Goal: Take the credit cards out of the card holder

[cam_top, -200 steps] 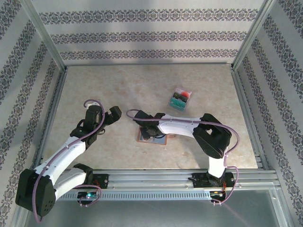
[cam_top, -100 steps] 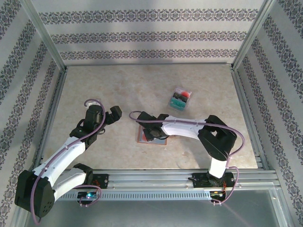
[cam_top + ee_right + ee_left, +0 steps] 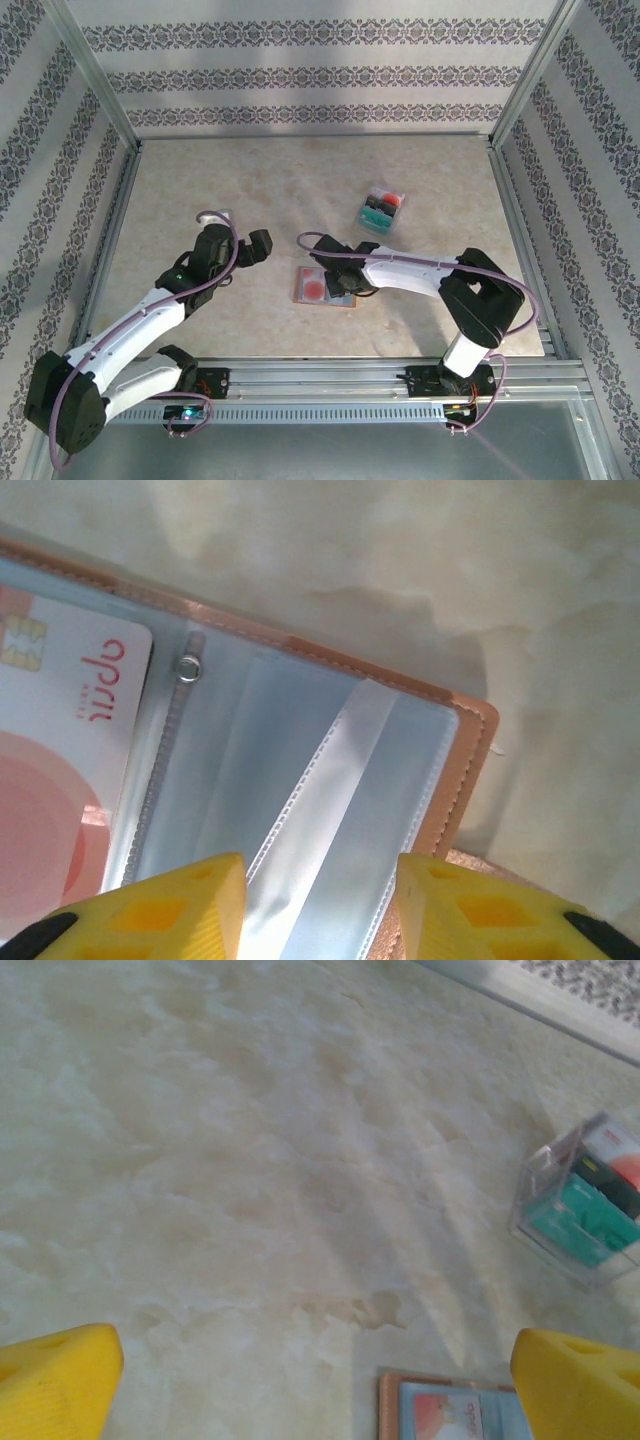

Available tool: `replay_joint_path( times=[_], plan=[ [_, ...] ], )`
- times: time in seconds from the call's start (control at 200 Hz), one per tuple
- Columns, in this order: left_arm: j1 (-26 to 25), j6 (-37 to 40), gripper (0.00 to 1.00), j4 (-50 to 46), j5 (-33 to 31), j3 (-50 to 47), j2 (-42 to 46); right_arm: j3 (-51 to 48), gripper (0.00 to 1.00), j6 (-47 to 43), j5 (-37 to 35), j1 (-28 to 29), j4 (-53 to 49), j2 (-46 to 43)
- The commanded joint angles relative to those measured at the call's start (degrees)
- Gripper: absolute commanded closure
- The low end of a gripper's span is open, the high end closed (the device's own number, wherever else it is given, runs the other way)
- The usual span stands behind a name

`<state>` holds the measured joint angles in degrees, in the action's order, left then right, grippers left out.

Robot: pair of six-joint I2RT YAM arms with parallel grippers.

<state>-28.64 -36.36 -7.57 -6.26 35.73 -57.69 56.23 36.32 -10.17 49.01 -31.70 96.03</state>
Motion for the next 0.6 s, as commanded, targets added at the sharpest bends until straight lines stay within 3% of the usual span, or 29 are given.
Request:
replay_joint_path(
  times=[0.0, 0.105, 0.595],
  plan=[
    [-3.7, 3.0, 0.0, -3.1, -2.8, 2.0, -2.0, -2.3, 0.58, 2.0, 0.0, -1.6, 0.5, -2.9],
    [-6.3, 3.0, 0.0, -3.1, -2.9, 2.2, -4.3, -4.2, 0.59, 2.8, 0.9, -3.1, 1.6, -5.0],
    [-12.1, 3.7, 0.2, -1.0, -0.2, 3.0, -12.7, -9.2, 0.55, 4.5, 1.9, -7.5, 1.0, -13.2]
  ],
)
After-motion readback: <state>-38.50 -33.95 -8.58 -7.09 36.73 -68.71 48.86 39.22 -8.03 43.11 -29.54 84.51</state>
